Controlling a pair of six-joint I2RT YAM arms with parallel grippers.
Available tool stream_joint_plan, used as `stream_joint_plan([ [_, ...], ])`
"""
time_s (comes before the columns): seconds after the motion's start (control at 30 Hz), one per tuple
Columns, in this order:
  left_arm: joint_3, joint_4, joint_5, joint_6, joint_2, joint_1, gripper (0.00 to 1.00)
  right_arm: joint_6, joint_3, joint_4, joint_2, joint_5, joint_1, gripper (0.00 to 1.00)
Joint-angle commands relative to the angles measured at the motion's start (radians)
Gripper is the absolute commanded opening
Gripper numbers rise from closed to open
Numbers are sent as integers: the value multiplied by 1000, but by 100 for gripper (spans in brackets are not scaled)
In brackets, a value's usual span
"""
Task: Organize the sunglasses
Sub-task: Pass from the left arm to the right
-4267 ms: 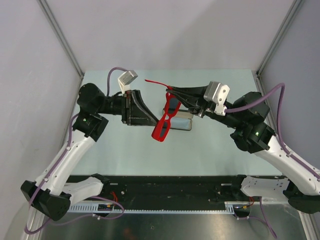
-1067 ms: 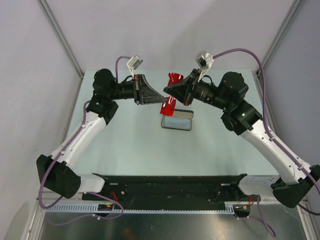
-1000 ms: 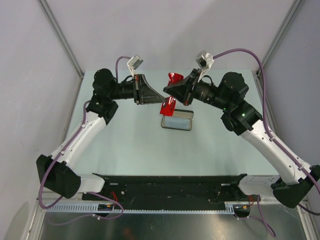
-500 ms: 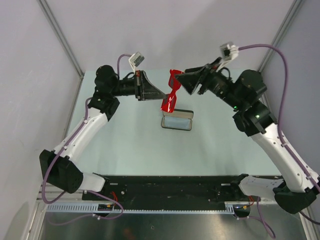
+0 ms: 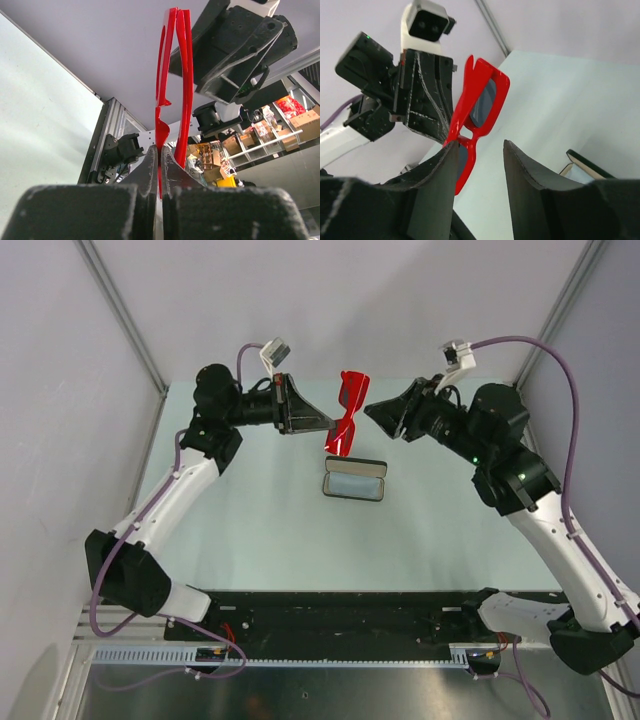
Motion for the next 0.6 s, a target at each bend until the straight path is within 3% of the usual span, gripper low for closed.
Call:
stream_joint_plan([
  [0.0, 52, 31, -8, -9, -39, 5, 0, 2, -12, 8, 24, -64, -3, 46],
  [0.37, 54, 31, -1, -14, -49, 4, 0, 42, -20, 124, 104, -154, 0, 46],
  [0.57, 52, 31, 7, -11, -45, 4, 0, 47, -22, 158, 118, -170, 1, 36],
])
